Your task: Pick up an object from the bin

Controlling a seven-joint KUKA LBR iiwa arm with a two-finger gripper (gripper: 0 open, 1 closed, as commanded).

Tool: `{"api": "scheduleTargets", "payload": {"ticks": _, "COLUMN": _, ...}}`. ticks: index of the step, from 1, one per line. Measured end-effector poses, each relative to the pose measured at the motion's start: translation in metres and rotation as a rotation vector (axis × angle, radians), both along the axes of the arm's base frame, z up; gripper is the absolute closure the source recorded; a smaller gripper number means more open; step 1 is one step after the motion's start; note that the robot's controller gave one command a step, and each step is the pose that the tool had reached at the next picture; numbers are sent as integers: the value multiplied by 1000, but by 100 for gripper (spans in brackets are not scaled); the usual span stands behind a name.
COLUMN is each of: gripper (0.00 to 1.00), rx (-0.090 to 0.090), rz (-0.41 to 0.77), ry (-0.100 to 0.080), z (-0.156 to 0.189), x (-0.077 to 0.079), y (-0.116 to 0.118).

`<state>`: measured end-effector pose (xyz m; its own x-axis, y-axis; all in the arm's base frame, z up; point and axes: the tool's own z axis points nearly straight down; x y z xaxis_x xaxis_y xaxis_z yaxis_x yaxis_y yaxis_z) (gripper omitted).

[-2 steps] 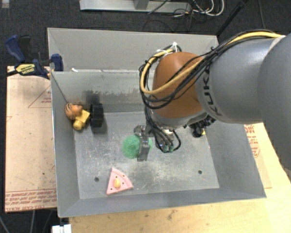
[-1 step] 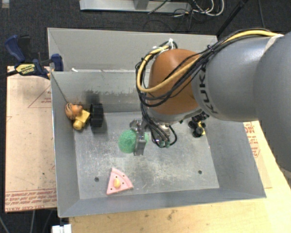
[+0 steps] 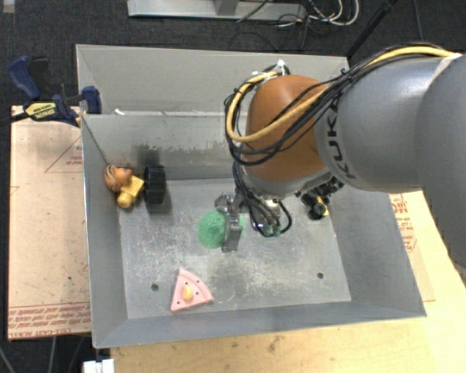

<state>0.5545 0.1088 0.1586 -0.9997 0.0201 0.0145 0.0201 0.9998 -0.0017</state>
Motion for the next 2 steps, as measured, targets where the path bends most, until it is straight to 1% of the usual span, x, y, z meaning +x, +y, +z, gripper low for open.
{"api": "scheduleTargets", "payload": {"ticks": 1, "gripper": 100, "rx": 2, "rz": -44, "ry": -15, "z": -89, "x": -6, "y": -6}}
{"api": "scheduleTargets", "payload": {"ticks": 2, "gripper": 100, "rx": 2, "rz": -45, "ry": -15, "z": -89, "x": -6, "y": -6}}
